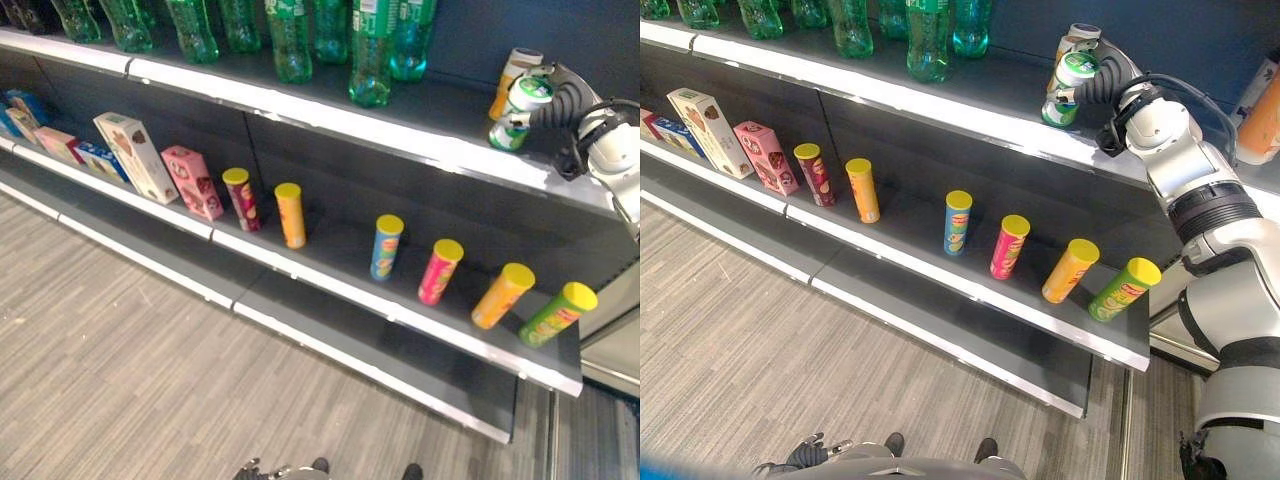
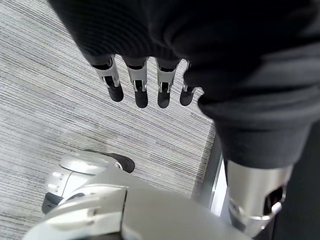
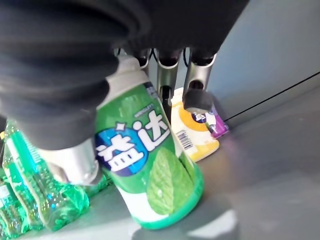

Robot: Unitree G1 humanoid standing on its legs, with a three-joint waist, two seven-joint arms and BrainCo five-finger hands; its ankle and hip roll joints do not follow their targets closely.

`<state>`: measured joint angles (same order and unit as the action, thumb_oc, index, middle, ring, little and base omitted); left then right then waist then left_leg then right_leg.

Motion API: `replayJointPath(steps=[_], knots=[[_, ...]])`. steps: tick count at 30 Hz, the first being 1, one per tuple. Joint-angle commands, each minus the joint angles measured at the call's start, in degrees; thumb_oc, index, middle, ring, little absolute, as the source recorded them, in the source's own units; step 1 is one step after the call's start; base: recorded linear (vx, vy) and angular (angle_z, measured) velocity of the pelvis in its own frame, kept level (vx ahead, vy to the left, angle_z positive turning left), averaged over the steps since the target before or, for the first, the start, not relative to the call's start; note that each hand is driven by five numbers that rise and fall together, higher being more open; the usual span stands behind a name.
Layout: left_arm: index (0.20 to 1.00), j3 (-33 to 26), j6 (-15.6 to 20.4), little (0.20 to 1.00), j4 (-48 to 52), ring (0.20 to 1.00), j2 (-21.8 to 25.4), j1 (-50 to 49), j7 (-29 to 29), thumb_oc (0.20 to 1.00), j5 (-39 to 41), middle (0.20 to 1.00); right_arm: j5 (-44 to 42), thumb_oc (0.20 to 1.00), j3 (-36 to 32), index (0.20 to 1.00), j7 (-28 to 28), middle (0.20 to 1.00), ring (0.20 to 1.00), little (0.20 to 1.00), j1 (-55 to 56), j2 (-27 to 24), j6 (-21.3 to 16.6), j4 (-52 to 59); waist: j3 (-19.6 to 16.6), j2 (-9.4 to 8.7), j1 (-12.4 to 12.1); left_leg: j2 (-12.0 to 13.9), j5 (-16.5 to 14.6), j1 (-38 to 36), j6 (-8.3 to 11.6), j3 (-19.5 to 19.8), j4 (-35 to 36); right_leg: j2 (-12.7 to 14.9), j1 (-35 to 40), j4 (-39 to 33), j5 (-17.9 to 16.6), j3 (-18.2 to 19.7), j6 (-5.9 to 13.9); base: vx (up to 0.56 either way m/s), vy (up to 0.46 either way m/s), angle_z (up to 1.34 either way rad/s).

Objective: Put the goods on the table back onto the shelves and tidy them up.

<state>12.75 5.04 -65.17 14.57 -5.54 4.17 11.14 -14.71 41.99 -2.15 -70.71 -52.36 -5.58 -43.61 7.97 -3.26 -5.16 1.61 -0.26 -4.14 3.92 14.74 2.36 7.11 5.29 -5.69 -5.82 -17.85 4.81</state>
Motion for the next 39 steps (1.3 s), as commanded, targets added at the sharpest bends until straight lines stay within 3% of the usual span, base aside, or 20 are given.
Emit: replayJointPath(steps=[1, 22, 39], knots=[[1.000, 1.5, 1.4, 1.000, -1.6, 1.000, 5.0, 2.9, -1.2, 1.000, 1.4, 1.000, -3.2, 0.200, 4.5, 0.200, -0.9, 0.200, 0.200, 0.200, -8.9, 0.1, -0.9, -1.6, 0.3, -2.82, -1.6, 2.1, -4.5, 1.7, 3.05, -6.0, -3.0, 2.7, 3.0, 6.4, 13.4, 1.8, 2.73, 0.00, 0.000, 0.00], [1.000, 0.9, 1.3, 1.000, -1.1, 1.000, 6.3, 2.8, -2.0, 1.000, 0.8, 1.000, 0.4, 0.200, 9.3, 0.200, -2.9, 0.200, 0.200, 0.200, -11.8, -1.7, 0.0, -1.7, 0.3, -3.21, -1.6, 2.0, -4.6, 1.9, 2.93, -6.3, -2.9, 2.8, 2.6, 6.3, 13.2, 2.2, 2.89, 0.00, 0.000, 0.00], [1.000, 0.1, 1.1, 1.000, -0.9, 1.000, 7.4, 3.3, -2.5, 1.000, 0.6, 1.000, 0.7, 0.200, 8.3, 0.200, -3.5, 0.200, 0.200, 0.200, -10.9, -0.3, 0.3, -1.7, 0.0, -3.19, -0.6, 2.4, -5.2, 0.9, 2.75, -7.5, -2.9, 2.7, 2.7, 6.0, 13.0, 3.8, 2.81, -0.01, 0.003, -0.03]])
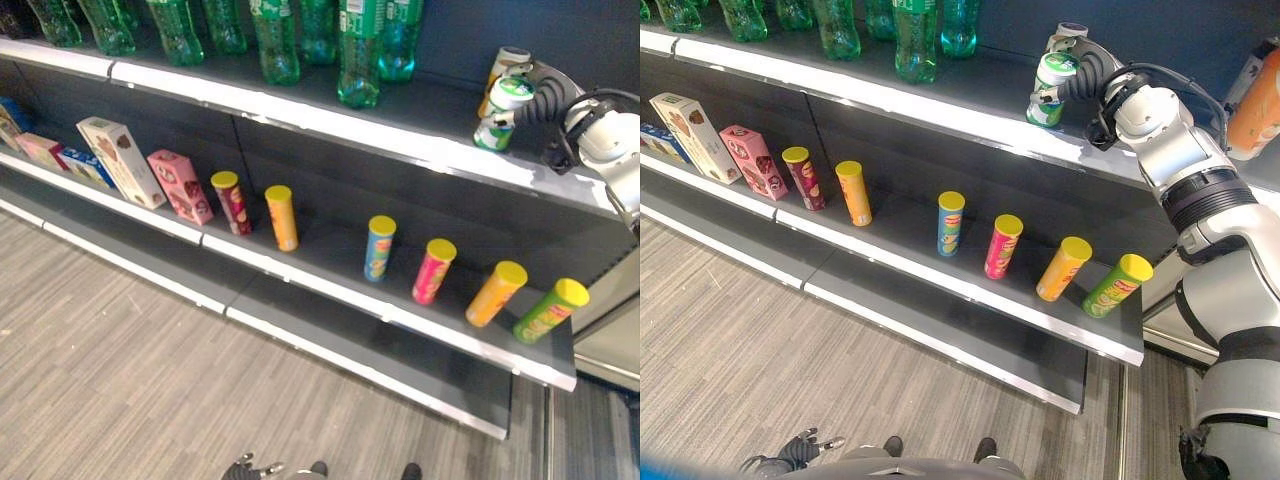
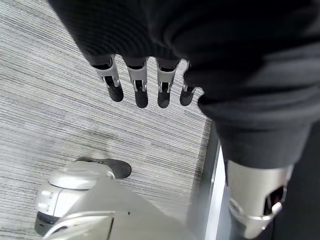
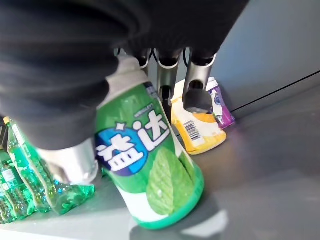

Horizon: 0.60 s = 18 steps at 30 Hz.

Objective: Put the goods on the table back onto the shelves and tidy them up.

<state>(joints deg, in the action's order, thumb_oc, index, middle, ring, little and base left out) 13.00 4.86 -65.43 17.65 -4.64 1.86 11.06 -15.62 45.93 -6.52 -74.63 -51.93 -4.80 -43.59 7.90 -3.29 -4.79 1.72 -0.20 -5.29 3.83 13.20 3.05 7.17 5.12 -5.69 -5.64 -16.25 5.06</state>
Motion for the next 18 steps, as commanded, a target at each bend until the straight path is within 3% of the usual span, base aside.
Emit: replayJointPath(steps=[1, 8, 9, 10, 18], knots=[[1.000, -0.2, 1.3, 1.000, -0.6, 1.000, 4.3, 2.3, -0.2, 1.000, 0.7, 1.000, 1.6, 0.200, 4.4, 0.200, 0.8, 0.200, 0.200, 0.200, -6.8, -0.6, -0.5, -1.7, 0.1, -3.17, -1.0, 2.2, -5.3, 2.0, 2.82, -6.0, -3.6, 2.7, 2.9, 5.9, 12.8, 2.2, 2.57, 0.00, 0.000, 0.00], [1.000, -0.4, 1.3, 1.000, -0.7, 1.000, 4.2, 2.2, -0.1, 1.000, 1.0, 1.000, 1.6, 0.200, 4.6, 0.200, 0.7, 0.200, 0.200, 0.200, -7.2, 0.0, -0.5, -1.4, 0.1, -3.19, -1.0, 2.2, -5.3, 1.9, 2.78, -5.9, -3.5, 2.8, 3.0, 5.8, 12.7, 2.3, 2.64, 0.00, 0.000, 0.00], [1.000, -0.5, 1.3, 1.000, -0.7, 1.000, 4.2, 2.3, -0.1, 1.000, 1.0, 1.000, 2.0, 0.555, 4.7, 0.555, 0.8, 0.555, 0.555, 0.555, -7.3, -0.1, -0.5, -1.6, 0.0, -3.18, -1.0, 2.2, -5.3, 1.9, 2.78, -5.9, -3.5, 2.8, 2.9, 5.9, 12.7, 2.3, 2.66, 0.00, 0.000, 0.00], [1.000, -0.5, 1.3, 1.000, -0.7, 1.000, 4.2, 2.1, -0.1, 1.000, 1.1, 1.000, 2.4, 1.000, 4.8, 1.000, 1.0, 1.000, 1.000, 1.000, -7.4, -0.1, -0.5, -1.6, 0.0, -3.19, -0.9, 2.2, -5.3, 1.9, 2.73, -5.9, -3.4, 2.8, 2.9, 5.9, 12.7, 2.4, 2.66, 0.00, 0.000, 0.00], [1.000, -1.3, 1.3, 1.000, -1.0, 1.000, 4.6, 2.4, 0.3, 1.000, 1.4, 1.000, 4.6, 1.000, 4.6, 1.000, 3.5, 1.000, 1.000, 1.000, -9.4, -0.6, -0.9, -1.7, -0.2, -3.33, -0.4, 2.4, -5.5, 1.4, 2.66, -6.5, -3.5, 2.8, 3.0, 5.6, 12.5, 3.0, 2.76, 0.00, 0.003, -0.02]])
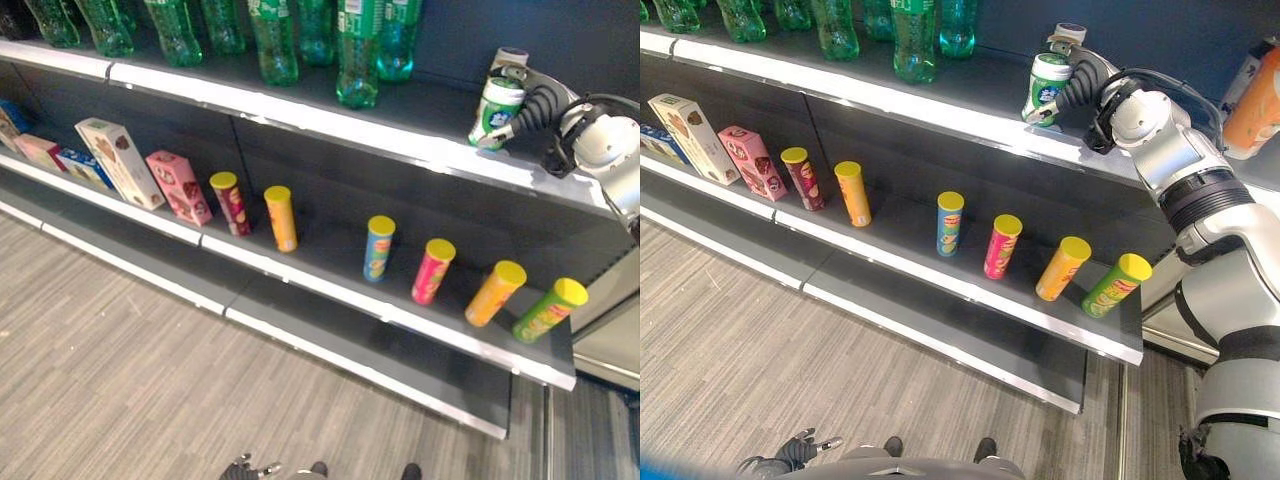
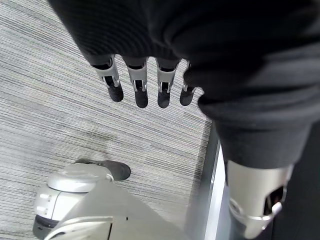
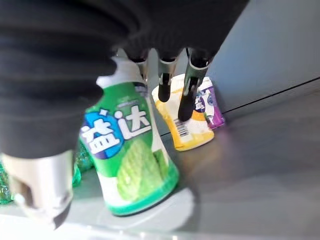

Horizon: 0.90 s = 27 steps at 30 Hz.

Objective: Put the goods on the table back onto the shelves and tidy them up.

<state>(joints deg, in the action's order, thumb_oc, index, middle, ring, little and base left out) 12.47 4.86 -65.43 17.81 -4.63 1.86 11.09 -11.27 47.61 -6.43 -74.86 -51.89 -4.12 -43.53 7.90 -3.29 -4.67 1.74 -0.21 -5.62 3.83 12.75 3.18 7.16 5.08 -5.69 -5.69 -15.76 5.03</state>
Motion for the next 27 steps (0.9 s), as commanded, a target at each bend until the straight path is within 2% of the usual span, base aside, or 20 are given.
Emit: replayJointPath(steps=[1, 6, 7, 8, 9, 10, 11, 12, 14, 16, 21, 25, 26, 27], knots=[[1.000, -0.7, 1.3, 1.000, -1.0, 1.000, 4.4, 2.4, 0.3, 1.000, 1.3, 1.000, 0.3, 1.000, 3.0, 1.000, 3.4, 1.000, 1.000, 1.000, -9.2, -0.6, -1.6, -1.8, -0.2, -3.32, -0.5, 2.3, -5.5, 1.8, 2.67, -6.1, -3.6, 2.8, 3.0, 5.6, 12.5, 2.5, 2.79, 0.00, 0.008, -0.15], [1.000, -1.8, 1.1, 1.000, -1.5, 1.000, 4.3, 2.7, 1.0, 1.000, 2.1, 1.000, -0.8, 1.000, 0.0, 1.000, 7.6, 1.000, 1.000, 1.000, -10.2, -2.7, -2.6, 2.1, -0.3, -3.27, 0.3, 2.5, -5.9, 1.3, 2.44, -6.9, -3.5, 2.8, 3.0, 5.3, 12.3, 3.2, 2.94, 0.00, 0.005, -0.05], [1.000, -2.2, 1.1, 1.000, -1.7, 1.000, 4.2, 2.7, 1.2, 1.000, 2.1, 1.000, -0.9, 1.000, -1.1, 1.000, 8.6, 1.000, 1.000, 1.000, -10.0, -3.5, -2.8, 4.7, -0.4, -3.22, 0.6, 2.5, -6.0, 1.2, 2.39, -7.1, -3.5, 2.8, 2.9, 5.3, 12.3, 3.4, 2.97, 0.02, 0.040, -0.13], [1.000, -3.3, 0.9, 1.000, -1.9, 1.000, 3.6, 2.8, 1.5, 1.000, 2.2, 1.000, 0.7, 1.000, -3.7, 1.000, 11.1, 1.000, 1.000, 1.000, -8.6, -6.3, -3.7, 12.5, -0.3, -2.96, 1.4, 2.6, -6.2, 0.9, 2.23, -7.6, -3.4, 2.8, 2.7, 5.4, 12.2, 4.0, 3.02, 0.02, 0.048, -0.19], [1.000, -4.3, 0.9, 1.000, -1.9, 1.000, 3.3, 2.8, 1.8, 1.000, 1.8, 1.000, 1.9, 1.000, -6.8, 1.000, 12.5, 1.000, 1.000, 1.000, -5.8, -9.0, -4.4, 19.1, -0.3, -2.78, 2.1, 2.7, -6.3, 0.8, 2.10, -8.0, -3.3, 2.8, 2.5, 5.4, 12.1, 4.5, 3.12, 0.03, 0.070, -0.24], [1.000, -5.9, 0.8, 1.000, -2.2, 1.000, 2.3, 2.8, 2.1, 1.000, 1.1, 1.000, 3.2, 1.000, -13.7, 1.000, 14.4, 1.000, 1.000, 1.000, 0.2, -11.9, -6.5, 29.4, -0.3, -2.13, 3.4, 2.9, -6.8, 0.5, 1.82, -8.6, -3.4, 2.8, 2.2, 5.4, 12.1, 5.3, 3.28, 0.03, 0.060, -0.33], [1.000, -6.4, 0.8, 1.000, -2.6, 1.000, 2.1, 2.9, 2.2, 1.000, 0.7, 1.000, 3.7, 1.000, -17.3, 1.000, 15.0, 1.000, 1.000, 1.000, 3.5, -12.7, -7.4, 32.8, -0.5, -2.05, 3.8, 3.0, -7.1, 0.3, 1.71, -8.9, -3.4, 2.8, 2.0, 5.4, 12.1, 5.7, 3.39, 0.04, 0.097, -0.43], [1.000, -7.1, 0.5, 1.000, -3.1, 1.000, 1.1, 3.5, 2.4, 1.000, -0.2, 1.000, 4.2, 1.000, -26.1, 1.000, 15.8, 1.000, 1.000, 1.000, 12.1, -13.4, -8.8, 42.0, -0.6, -1.80, 5.5, 3.0, -7.7, 0.1, 1.31, -10.2, -3.9, 3.0, 1.0, 5.6, 11.7, 7.5, 3.75, -0.01, 0.094, -0.56], [1.000, -7.3, 0.4, 1.000, -2.9, 1.000, 1.0, 3.9, 2.5, 1.000, -0.6, 1.000, 5.4, 1.000, -33.2, 1.000, 15.4, 1.000, 1.000, 1.000, 21.2, -10.9, -9.1, 48.5, -0.7, -1.84, 6.0, 3.0, -8.3, -0.1, 0.90, -11.5, -4.2, 3.0, 0.1, 5.9, 11.4, 9.3, 3.97, -0.01, 0.100, -0.74], [1.000, -7.5, 0.3, 1.000, -2.5, 1.000, 0.3, 4.2, 2.8, 1.000, -1.6, 1.000, 7.7, 1.000, -37.3, 1.000, 14.5, 1.000, 1.000, 1.000, 28.1, -8.5, -9.2, 54.3, -0.8, -1.58, 7.2, 2.7, -8.1, -0.1, 0.37, -12.7, -4.1, 3.3, -1.0, 5.9, 10.5, 10.8, 4.29, -0.01, 0.112, -0.79], [1.000, -6.9, 0.5, 1.000, -0.9, 1.000, -0.8, 5.1, 2.8, 1.000, -3.9, 1.000, 12.0, 1.000, -42.7, 1.000, 11.4, 1.000, 1.000, 1.000, 41.6, -3.5, -9.4, 63.6, -0.4, -0.58, 9.9, 1.3, -9.0, -0.9, -1.29, -14.8, -3.4, 3.8, -3.6, 6.8, 9.1, 15.0, 5.48, -0.01, 0.137, -0.34], [1.000, -5.7, 0.6, 1.000, 0.6, 1.000, -1.2, 5.1, 2.2, 1.000, -5.5, 1.000, 12.9, 1.000, -45.1, 1.000, 10.9, 1.000, 1.000, 1.000, 47.4, -2.7, -9.6, 65.1, 0.8, -0.14, 12.4, 0.0, -10.0, -1.8, -2.83, -16.1, -3.2, 3.8, -6.1, 9.1, 8.5, 18.9, 6.60, -0.04, 0.176, -0.46], [1.000, -5.3, 0.9, 1.000, 1.0, 1.000, -1.2, 5.2, 2.1, 1.000, -6.1, 1.000, 13.7, 1.000, -46.0, 1.000, 11.4, 1.000, 1.000, 1.000, 48.9, -2.9, -9.6, 64.6, 1.5, -0.40, 13.3, -0.4, -10.0, -2.0, -3.49, -17.2, -3.0, 3.2, -8.1, 10.3, 7.8, 21.3, 7.10, -0.08, 0.138, -0.42], [1.000, -5.2, 0.9, 1.000, 1.0, 1.000, -1.2, 5.2, 2.1, 1.000, -6.1, 1.000, 13.7, 1.000, -46.0, 1.000, 11.4, 1.000, 1.000, 1.000, 49.0, -2.9, -9.6, 64.6, 1.4, -0.40, 13.0, -0.4, -10.1, -2.0, -3.50, -17.5, -2.9, 3.2, -8.4, 10.5, 7.9, 21.6, 7.11, -0.09, 0.125, -0.57]])
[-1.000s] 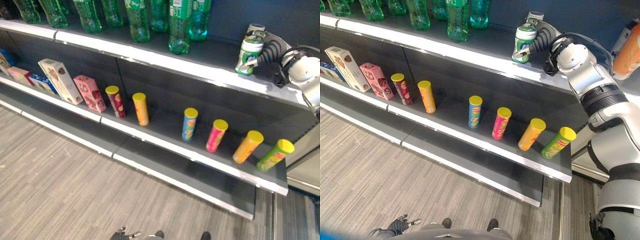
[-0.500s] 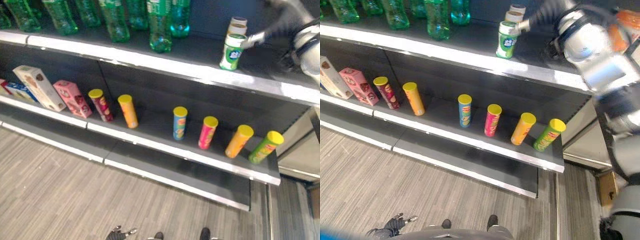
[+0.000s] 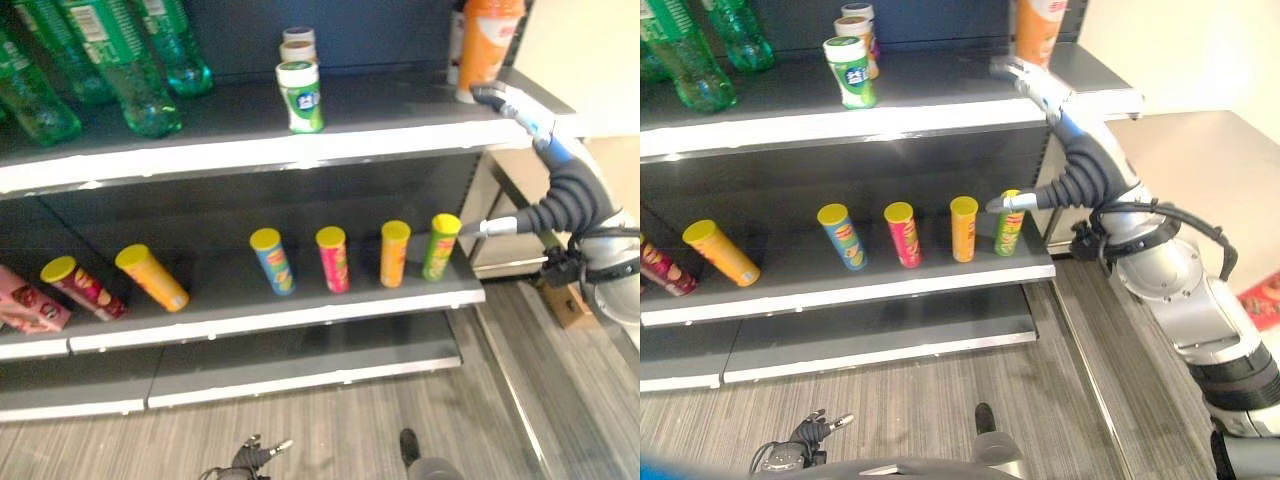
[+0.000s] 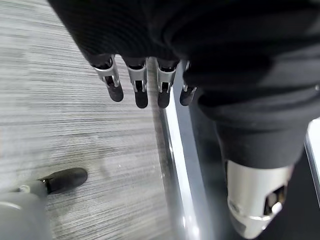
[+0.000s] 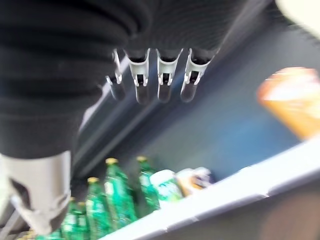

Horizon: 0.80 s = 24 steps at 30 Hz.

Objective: Put the goods on the table back onto the shelves and tidy them up.

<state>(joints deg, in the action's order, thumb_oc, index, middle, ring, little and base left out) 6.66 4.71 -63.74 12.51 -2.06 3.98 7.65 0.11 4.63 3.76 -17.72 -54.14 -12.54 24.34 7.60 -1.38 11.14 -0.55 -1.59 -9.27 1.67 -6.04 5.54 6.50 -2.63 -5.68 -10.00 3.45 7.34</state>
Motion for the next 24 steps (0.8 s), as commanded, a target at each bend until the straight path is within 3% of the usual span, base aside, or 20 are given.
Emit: replayJointPath(steps=[1, 6, 9, 10, 12, 13, 15, 19, 24], knots=[[1.000, 0.9, 1.1, 1.000, -0.6, 1.000, 4.0, 2.8, 0.0, 1.000, -3.0, 1.000, 3.0, 1.000, -3.3, 1.000, 1.8, 1.000, 1.000, 1.000, -7.7, -0.9, -1.1, -3.7, 2.4, -2.40, -2.1, 1.8, -9.0, 1.3, -1.75, 0.6, -5.3, 3.4, -1.5, 11.4, 12.2, 3.2, 5.11, -0.07, 0.069, -0.74], [1.000, 1.2, 1.2, 1.000, -0.8, 1.000, 4.6, 3.6, -0.1, 1.000, -4.4, 1.000, 4.1, 1.000, -4.3, 1.000, 2.5, 1.000, 1.000, 1.000, -6.8, -1.1, -1.0, -3.9, 4.0, -3.14, -1.6, 2.0, -8.9, 1.3, -2.59, -2.7, -5.6, 2.5, -4.6, 13.8, 11.3, 4.6, 5.85, -0.08, 0.031, -0.86], [1.000, 1.7, 1.0, 1.000, 1.9, 1.000, 5.5, 4.9, -0.6, 1.000, -4.4, 1.000, 5.8, 1.000, -7.5, 1.000, 3.9, 1.000, 1.000, 1.000, -4.5, -3.6, -0.3, -5.7, 4.8, -2.38, -2.0, 4.3, -8.7, 2.2, -2.21, -6.5, -7.0, 6.9, -2.4, 15.8, 12.2, -3.7, 4.02, -0.15, -0.099, -0.91], [1.000, 1.7, 1.1, 1.000, 2.5, 1.000, 5.5, 4.9, -0.8, 1.000, -4.4, 1.000, 6.1, 1.000, -9.9, 1.000, 4.6, 1.000, 1.000, 1.000, -2.7, -3.8, 0.0, -6.5, 3.9, -2.54, -2.2, 4.8, -8.5, 3.1, -1.99, -7.5, -7.3, 8.9, -1.9, 15.4, 10.6, -5.0, 4.23, -0.09, -0.124, -0.57], [1.000, 1.7, 1.2, 1.000, 2.9, 1.000, 5.6, 4.8, -0.8, 1.000, -4.3, 1.000, 6.4, 1.000, -11.6, 1.000, 5.4, 1.000, 1.000, 1.000, -1.3, -3.8, 0.2, -7.3, 3.4, -2.76, -2.4, 5.1, -8.6, 3.5, -1.75, -8.1, -7.6, 10.0, -1.4, 14.9, 9.2, -5.6, 4.61, -0.02, -0.181, -0.63], [1.000, 1.4, 1.1, 1.000, 3.7, 1.000, 6.0, 4.6, -0.8, 1.000, -4.0, 1.000, 7.8, 1.000, -16.9, 1.000, 7.9, 1.000, 1.000, 1.000, 2.9, -3.4, 1.1, -8.6, 2.7, -3.68, -2.9, 5.6, -8.9, 4.5, -1.22, -9.0, -8.6, 11.8, -1.4, 12.8, 5.5, -6.5, 6.04, 0.00, -0.235, -0.56], [1.000, 0.8, 1.1, 1.000, 3.6, 1.000, 6.3, 4.5, -0.7, 1.000, -3.9, 1.000, 8.2, 1.000, -20.3, 1.000, 8.5, 1.000, 1.000, 1.000, 5.5, -3.2, 1.8, -8.7, 2.1, -4.16, -2.8, 5.8, -9.1, 4.4, -0.62, -9.4, -8.8, 11.7, -0.8, 10.3, 5.9, -7.1, 6.32, 0.06, -0.240, -0.30], [1.000, 0.0, 0.9, 1.000, 3.0, 1.000, 6.2, 4.9, -0.5, 1.000, -4.0, 1.000, 6.6, 1.000, -27.9, 1.000, 10.5, 1.000, 1.000, 1.000, 10.4, -2.6, 2.5, -9.5, 1.0, -5.03, -2.8, 7.6, -8.1, 3.9, 1.64, -9.0, -8.6, 9.6, 2.1, 7.0, 10.0, -9.1, 6.21, 0.09, -0.263, -0.15], [1.000, 0.5, 0.8, 1.000, 2.6, 1.000, 5.1, 4.8, -0.7, 1.000, -3.3, 1.000, 3.2, 1.000, -33.7, 1.000, 11.6, 1.000, 1.000, 1.000, 14.8, -2.3, 2.0, -10.6, 0.8, -3.50, -1.6, 11.7, -5.6, 2.9, 4.43, -7.9, -7.1, 5.6, 3.3, 7.3, 14.1, -10.3, 3.90, 0.05, -0.230, 0.04]])
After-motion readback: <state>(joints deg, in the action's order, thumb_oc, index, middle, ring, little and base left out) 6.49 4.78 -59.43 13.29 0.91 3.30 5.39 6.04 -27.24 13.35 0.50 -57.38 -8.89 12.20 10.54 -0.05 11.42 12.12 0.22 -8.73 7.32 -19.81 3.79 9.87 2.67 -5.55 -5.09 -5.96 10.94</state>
